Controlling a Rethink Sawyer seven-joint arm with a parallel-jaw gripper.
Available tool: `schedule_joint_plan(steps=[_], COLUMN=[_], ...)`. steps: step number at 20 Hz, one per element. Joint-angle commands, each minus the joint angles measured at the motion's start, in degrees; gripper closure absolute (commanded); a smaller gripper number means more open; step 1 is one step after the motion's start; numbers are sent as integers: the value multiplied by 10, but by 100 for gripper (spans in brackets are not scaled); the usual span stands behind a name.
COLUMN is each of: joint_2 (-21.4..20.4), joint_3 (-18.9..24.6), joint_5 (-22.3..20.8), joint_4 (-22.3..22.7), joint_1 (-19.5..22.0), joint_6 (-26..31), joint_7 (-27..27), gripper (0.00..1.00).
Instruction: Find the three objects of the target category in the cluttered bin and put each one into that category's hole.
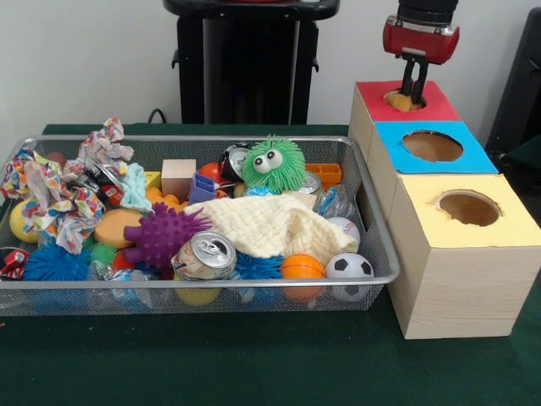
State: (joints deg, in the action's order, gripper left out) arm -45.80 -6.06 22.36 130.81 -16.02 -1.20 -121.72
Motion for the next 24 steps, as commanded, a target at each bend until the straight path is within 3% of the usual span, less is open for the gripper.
schedule_joint_plan(steps=[1, 9, 10, 19, 24], joint_2=[-5, -4, -4, 0, -1], joint_3=[-2, -6, -5, -22, 5], joint_5=[24, 18, 17, 13, -3], joint_4=[-26, -31, -32, -44, -43], joint_1=[7, 7, 9, -1, 28], joint_6=[48, 53, 58, 73, 70], joint_7=[-104, -95, -93, -86, -69], gripper=[100, 100, 0, 0, 0])
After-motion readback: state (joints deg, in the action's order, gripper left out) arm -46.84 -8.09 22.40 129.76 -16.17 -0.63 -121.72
